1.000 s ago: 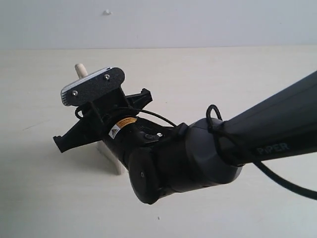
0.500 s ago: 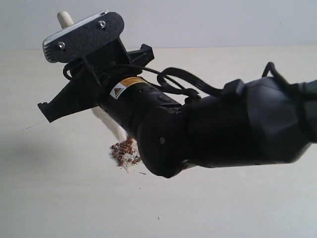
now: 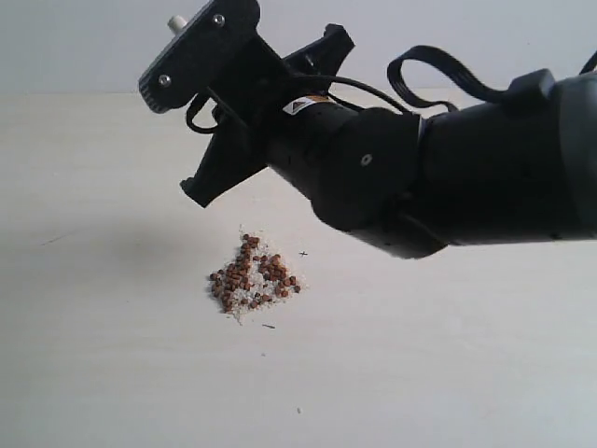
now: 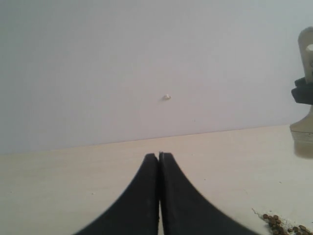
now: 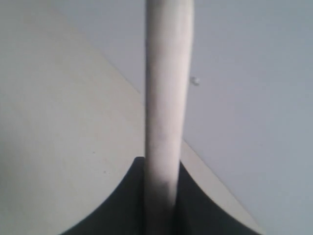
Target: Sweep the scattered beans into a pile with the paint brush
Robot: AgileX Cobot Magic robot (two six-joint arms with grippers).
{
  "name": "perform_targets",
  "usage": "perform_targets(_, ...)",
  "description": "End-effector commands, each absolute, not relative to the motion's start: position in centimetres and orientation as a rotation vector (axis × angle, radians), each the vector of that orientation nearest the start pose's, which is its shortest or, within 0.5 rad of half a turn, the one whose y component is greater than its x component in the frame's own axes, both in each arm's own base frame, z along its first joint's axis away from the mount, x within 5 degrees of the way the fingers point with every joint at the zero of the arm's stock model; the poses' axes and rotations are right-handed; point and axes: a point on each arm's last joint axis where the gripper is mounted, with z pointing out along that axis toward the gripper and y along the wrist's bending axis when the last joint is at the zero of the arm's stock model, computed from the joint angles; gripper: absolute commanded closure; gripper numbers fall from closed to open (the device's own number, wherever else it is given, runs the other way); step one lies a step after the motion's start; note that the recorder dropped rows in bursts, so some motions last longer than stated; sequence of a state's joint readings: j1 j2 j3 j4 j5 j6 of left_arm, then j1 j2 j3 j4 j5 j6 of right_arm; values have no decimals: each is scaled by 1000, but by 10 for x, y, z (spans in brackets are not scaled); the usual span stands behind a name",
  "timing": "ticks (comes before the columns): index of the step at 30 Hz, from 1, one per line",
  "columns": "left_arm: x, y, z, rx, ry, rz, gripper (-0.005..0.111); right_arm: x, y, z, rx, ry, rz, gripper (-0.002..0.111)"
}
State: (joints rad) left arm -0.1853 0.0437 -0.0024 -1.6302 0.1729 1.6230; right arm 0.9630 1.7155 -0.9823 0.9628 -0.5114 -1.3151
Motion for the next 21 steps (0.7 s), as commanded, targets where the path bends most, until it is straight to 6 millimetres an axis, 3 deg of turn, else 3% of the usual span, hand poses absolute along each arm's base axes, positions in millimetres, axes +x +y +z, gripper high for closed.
perform_targets(1, 54, -26, 212, 275, 1494, -288, 107, 254, 280, 235, -1278, 1405, 10, 108)
perform_targets(5, 54, -26, 212, 275, 1494, -288, 107, 265, 275, 236, -1302, 1298, 109, 108)
perform_targets(6, 54, -26, 212, 275, 1494, -288, 107, 264, 276, 238, -1351, 1184, 193, 108)
perform_targets(12, 54, -26, 212, 275, 1494, -288, 107, 263, 265, 227, -1482, 919, 539, 108)
perform_targets(17, 54, -26, 212, 275, 1494, -288, 107, 293, 241, 212, -1537, 900, 526, 108)
perform_targets(21, 54, -26, 212, 275, 1494, -288, 107, 319, 232, 200, -1573, 889, 627, 108)
